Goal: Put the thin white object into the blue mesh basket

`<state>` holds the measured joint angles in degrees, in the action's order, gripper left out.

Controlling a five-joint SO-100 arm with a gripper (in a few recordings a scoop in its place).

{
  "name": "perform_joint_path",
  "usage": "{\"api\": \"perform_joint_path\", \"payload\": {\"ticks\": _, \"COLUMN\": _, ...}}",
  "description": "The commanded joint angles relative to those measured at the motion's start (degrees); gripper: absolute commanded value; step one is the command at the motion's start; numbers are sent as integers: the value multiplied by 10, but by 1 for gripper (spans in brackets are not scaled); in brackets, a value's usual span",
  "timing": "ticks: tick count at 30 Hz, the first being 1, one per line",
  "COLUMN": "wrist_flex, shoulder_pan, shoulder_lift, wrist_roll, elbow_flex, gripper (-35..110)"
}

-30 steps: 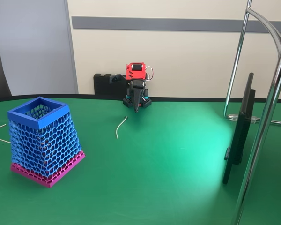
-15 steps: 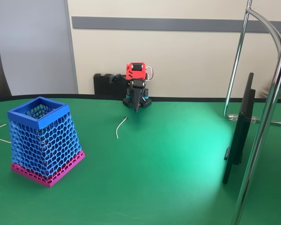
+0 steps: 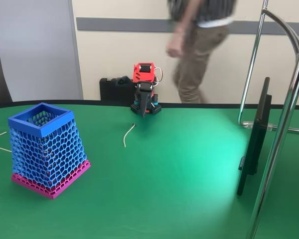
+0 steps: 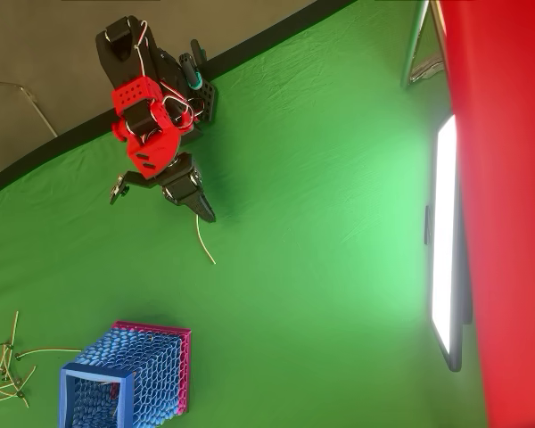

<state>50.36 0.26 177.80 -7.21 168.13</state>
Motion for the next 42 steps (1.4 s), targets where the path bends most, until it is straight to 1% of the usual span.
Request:
{"api": "perform_joint_path", "payload": {"ticks": 1, "wrist_flex": -3, "shoulder_pan": 3, "shoulder_lift": -39, "wrist_roll": -1, "elbow_flex": -47, "gripper": 1}}
{"api": "perform_joint_path", "payload": {"ticks": 9, "wrist_flex": 17, "shoulder_pan": 15, "shoulder_lift": -157, "wrist_roll": -28, "elbow_flex": -163, "gripper": 1}}
{"api": "perform_joint_path", "payload": {"ticks": 12, "wrist_flex": 36, "shoulder_pan": 21, "shoulder_lift": -209, "wrist_roll": -54, "elbow_flex": -218, "gripper": 1}}
{"api": "perform_joint_path", "payload": {"ticks": 17, "wrist_flex": 74, "shoulder_pan": 25, "shoulder_lift": -302, "wrist_roll": -163, "elbow_flex": -295, "gripper": 1}}
{"api": "perform_joint_path", "payload": {"ticks": 25, "wrist_flex": 163, "shoulder_pan": 37, "shoulder_lift": -439, "wrist_roll": -383, "elbow_flex": -389, "gripper": 1}}
{"api": "perform_joint_path", "payload": {"ticks": 31, "wrist_flex": 173, "shoulder_pan": 36, "shoulder_lift": -514, "wrist_roll": -517, "elbow_flex": -398, "gripper": 1}}
{"api": "perform_joint_path", "payload": {"ticks": 37, "wrist_flex": 191, "shoulder_pan": 47, "shoulder_lift": -586, "wrist_roll": -618, "elbow_flex": -404, "gripper": 1}}
{"api": "perform_joint_path", "payload": {"ticks": 39, "wrist_flex": 203, "shoulder_pan": 47, "shoulder_lift": -614, "wrist_roll": -632, "elbow_flex": -411, "gripper": 4}}
{"api": "perform_joint_path", "payload": {"ticks": 42, "wrist_flex": 259, "shoulder_pan": 43, "shoulder_lift": -661, "wrist_roll": -638, "elbow_flex": -449, "gripper": 8}}
